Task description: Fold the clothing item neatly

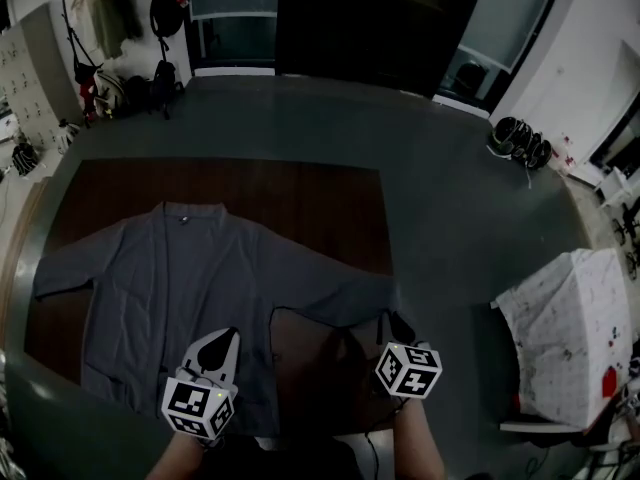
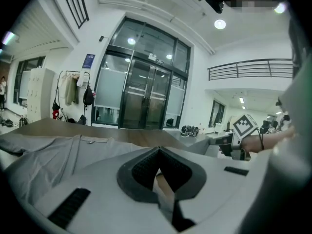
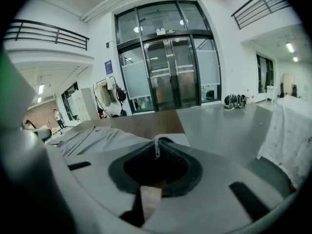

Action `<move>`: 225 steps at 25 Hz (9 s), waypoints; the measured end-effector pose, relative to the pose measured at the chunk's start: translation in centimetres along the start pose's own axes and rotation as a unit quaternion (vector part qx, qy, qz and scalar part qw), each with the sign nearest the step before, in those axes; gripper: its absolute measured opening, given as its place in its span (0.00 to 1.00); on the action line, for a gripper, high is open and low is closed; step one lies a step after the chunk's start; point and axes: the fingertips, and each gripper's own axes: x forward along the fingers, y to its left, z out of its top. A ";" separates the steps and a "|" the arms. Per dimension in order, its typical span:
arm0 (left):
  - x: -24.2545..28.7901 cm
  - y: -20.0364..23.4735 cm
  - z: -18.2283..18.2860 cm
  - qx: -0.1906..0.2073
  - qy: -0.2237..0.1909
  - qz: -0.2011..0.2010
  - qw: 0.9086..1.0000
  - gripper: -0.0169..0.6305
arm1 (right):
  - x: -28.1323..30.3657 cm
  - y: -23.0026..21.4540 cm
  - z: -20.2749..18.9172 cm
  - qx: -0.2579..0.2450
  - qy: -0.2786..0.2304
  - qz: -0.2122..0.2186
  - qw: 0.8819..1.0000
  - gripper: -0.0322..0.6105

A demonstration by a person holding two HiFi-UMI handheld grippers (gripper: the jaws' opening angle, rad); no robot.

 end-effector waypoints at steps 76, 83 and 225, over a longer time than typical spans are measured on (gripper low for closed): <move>-16.2 44.9 -0.2 0.012 0.010 -0.014 1.000 0.04 | 14.4 62.2 -8.7 -0.195 0.070 0.109 0.972 0.14; -15.3 45.1 -0.9 0.000 0.016 -0.017 1.000 0.04 | 17.7 61.1 -11.1 -0.218 0.131 0.095 0.963 0.17; -26.8 45.6 -0.1 -0.006 -0.019 0.086 0.996 0.04 | 5.4 66.9 -1.7 -0.070 0.010 0.247 0.966 0.08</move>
